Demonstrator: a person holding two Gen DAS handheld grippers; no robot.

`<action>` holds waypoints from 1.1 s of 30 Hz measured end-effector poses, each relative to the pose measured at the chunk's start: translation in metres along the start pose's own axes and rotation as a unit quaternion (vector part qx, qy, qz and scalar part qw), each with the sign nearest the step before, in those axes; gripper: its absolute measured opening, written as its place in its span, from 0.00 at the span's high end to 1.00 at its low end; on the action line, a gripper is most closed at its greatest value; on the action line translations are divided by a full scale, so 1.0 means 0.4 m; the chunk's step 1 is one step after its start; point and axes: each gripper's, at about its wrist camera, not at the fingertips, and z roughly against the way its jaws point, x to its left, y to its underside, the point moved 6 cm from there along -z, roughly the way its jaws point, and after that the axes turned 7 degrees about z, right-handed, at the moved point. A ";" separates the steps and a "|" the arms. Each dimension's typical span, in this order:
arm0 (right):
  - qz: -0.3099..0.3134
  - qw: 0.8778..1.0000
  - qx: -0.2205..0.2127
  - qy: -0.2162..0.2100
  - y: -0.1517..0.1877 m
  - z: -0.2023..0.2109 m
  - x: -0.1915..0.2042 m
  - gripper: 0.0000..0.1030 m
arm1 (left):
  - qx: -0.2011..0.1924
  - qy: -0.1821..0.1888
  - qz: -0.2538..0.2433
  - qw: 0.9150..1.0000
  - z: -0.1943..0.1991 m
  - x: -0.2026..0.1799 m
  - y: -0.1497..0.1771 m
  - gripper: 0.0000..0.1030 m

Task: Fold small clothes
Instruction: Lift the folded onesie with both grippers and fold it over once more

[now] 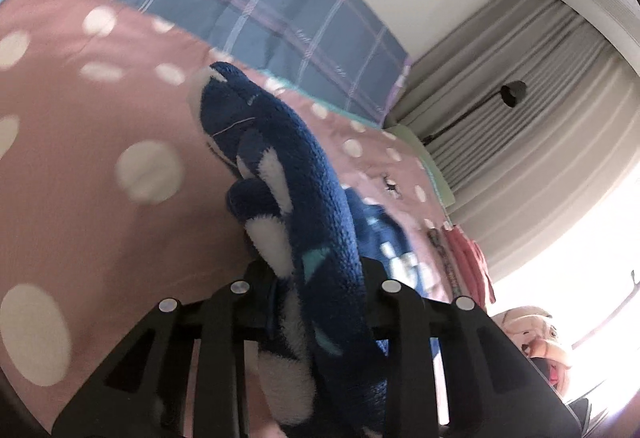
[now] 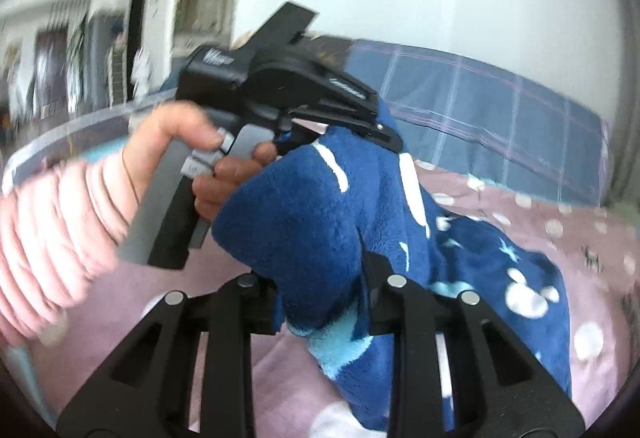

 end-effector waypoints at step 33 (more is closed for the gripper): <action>-0.432 0.899 0.018 -0.068 0.469 0.168 -0.559 0.49 | 0.141 -0.133 -0.290 0.937 -0.657 -0.546 0.303 0.55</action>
